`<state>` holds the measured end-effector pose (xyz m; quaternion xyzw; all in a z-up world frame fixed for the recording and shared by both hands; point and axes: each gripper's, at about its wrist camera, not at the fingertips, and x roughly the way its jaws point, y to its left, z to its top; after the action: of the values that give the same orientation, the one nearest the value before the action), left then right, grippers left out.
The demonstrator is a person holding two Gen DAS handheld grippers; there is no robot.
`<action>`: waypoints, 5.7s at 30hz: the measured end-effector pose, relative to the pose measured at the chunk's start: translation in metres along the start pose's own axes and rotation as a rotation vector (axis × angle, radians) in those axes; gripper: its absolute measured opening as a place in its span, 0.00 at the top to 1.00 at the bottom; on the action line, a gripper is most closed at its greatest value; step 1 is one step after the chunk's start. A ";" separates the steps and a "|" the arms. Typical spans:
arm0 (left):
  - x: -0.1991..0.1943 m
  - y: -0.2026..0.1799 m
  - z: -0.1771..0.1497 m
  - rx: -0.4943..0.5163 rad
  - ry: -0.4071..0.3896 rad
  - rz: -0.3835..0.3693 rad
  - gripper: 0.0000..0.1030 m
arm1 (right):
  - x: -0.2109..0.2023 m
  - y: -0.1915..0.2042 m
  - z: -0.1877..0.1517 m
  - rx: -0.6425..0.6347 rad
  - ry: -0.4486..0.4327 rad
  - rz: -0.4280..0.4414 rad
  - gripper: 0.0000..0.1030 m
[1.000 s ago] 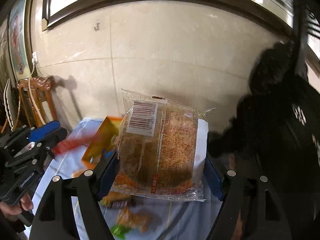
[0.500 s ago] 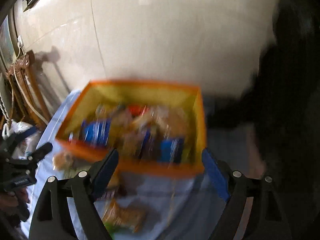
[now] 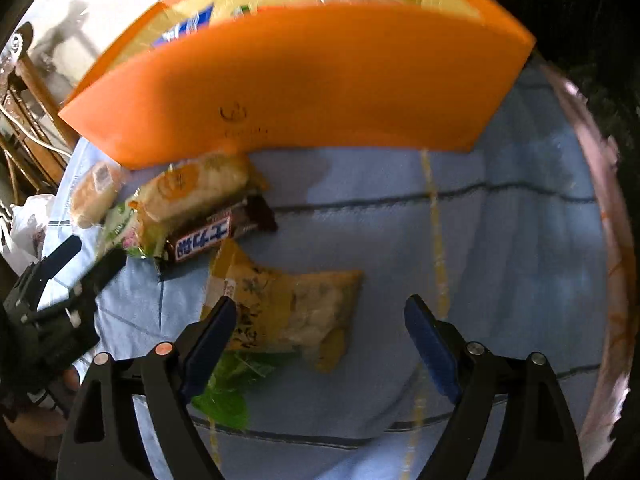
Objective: Organize snacks
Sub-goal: 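Grasp the green bean snack bag with the left tool while the right tool grasps the brown paper bag, then carry both bags over the orange box and open both tools, then grasp the wrapped bread loaf with the left tool, then grasp the green packet with the right tool while the left tool holds the bread loaf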
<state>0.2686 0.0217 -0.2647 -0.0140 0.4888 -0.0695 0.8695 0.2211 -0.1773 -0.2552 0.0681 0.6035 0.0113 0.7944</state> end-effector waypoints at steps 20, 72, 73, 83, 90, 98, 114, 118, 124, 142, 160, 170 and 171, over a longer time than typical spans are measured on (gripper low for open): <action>0.005 0.019 -0.026 0.118 0.036 0.001 0.65 | -0.004 0.019 -0.040 -0.161 -0.022 0.028 0.49; -0.130 0.015 -0.087 0.105 -0.102 -0.305 0.76 | -0.100 -0.002 -0.067 -0.134 -0.145 0.222 0.76; -0.132 0.014 -0.085 0.111 -0.111 -0.309 0.76 | -0.104 -0.004 -0.066 -0.132 -0.150 0.222 0.76; -0.154 -0.007 -0.054 0.148 -0.186 -0.349 0.76 | -0.153 -0.012 -0.039 -0.095 -0.272 0.240 0.76; -0.184 -0.018 0.012 0.170 -0.306 -0.353 0.76 | -0.227 -0.006 0.019 -0.135 -0.443 0.227 0.76; -0.201 -0.035 0.120 0.190 -0.416 -0.329 0.76 | -0.269 0.000 0.111 -0.165 -0.553 0.164 0.76; -0.099 0.043 0.112 0.113 -0.204 -0.094 0.06 | -0.156 -0.007 0.109 -0.111 -0.306 0.087 0.13; -0.061 0.097 0.057 0.036 -0.068 0.041 0.06 | -0.103 0.026 0.044 -0.184 -0.174 0.074 0.12; -0.030 0.128 0.027 -0.063 0.012 0.151 0.06 | -0.042 0.070 -0.028 -0.291 -0.021 0.045 0.12; 0.046 0.084 0.060 0.021 0.009 0.262 0.04 | 0.016 0.100 -0.050 -0.409 0.066 -0.026 0.32; -0.028 0.070 -0.009 0.159 -0.109 -0.041 0.33 | -0.049 0.043 -0.068 -0.298 -0.041 0.095 0.58; -0.061 0.047 -0.057 0.144 -0.092 -0.113 0.33 | -0.057 0.041 -0.079 -0.289 -0.068 0.085 0.58; -0.061 0.047 -0.058 0.141 -0.088 -0.108 0.33 | -0.053 0.043 -0.079 -0.288 -0.056 0.085 0.58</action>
<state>0.1927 0.0787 -0.2472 0.0176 0.4428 -0.1498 0.8839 0.1336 -0.1327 -0.2200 -0.0209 0.5698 0.1296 0.8112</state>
